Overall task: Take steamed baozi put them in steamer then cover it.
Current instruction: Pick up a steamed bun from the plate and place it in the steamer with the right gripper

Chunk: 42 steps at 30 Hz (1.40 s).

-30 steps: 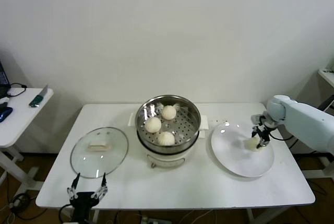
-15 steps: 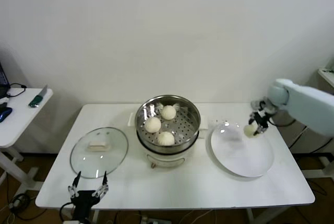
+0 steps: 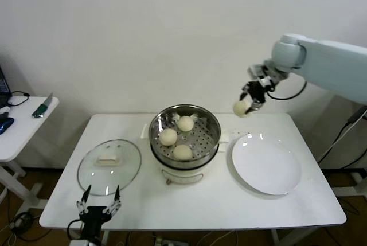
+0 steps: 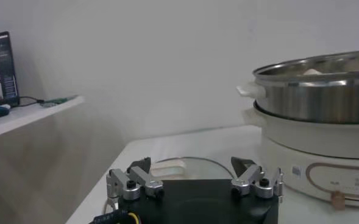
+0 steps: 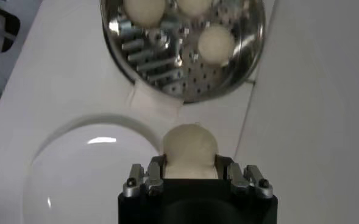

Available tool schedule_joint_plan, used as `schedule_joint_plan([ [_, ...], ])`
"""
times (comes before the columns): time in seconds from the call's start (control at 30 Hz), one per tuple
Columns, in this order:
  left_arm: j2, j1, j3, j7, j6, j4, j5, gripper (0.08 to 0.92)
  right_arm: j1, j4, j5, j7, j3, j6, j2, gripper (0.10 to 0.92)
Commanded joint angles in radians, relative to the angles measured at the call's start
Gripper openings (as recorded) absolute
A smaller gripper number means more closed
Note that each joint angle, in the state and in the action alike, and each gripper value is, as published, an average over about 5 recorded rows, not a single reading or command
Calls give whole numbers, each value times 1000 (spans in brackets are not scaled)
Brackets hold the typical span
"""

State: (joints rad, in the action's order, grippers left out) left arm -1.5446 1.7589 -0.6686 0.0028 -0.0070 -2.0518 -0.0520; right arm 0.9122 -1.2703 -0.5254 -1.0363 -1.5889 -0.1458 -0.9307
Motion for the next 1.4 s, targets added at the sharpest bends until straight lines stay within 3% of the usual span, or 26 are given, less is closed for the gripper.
schedule_joint_plan([
  [0.03,1,-3,0,1,3,-1,-1,823,69,-98,-128,51,-28,-102,-160,560],
  [0.4,2,-2,-4,3,7,-1,-1,823,-131,-30,-94,126,-5,-167,-283,560],
  [1.23,3,-2,-1,6,11,-4,-2,823,-262,12,-7,176,4,-199,-246,561],
  [1.4,3,-1,-1,6,10,-7,-2,823,-253,16,-3,184,6,-197,-250,623],
])
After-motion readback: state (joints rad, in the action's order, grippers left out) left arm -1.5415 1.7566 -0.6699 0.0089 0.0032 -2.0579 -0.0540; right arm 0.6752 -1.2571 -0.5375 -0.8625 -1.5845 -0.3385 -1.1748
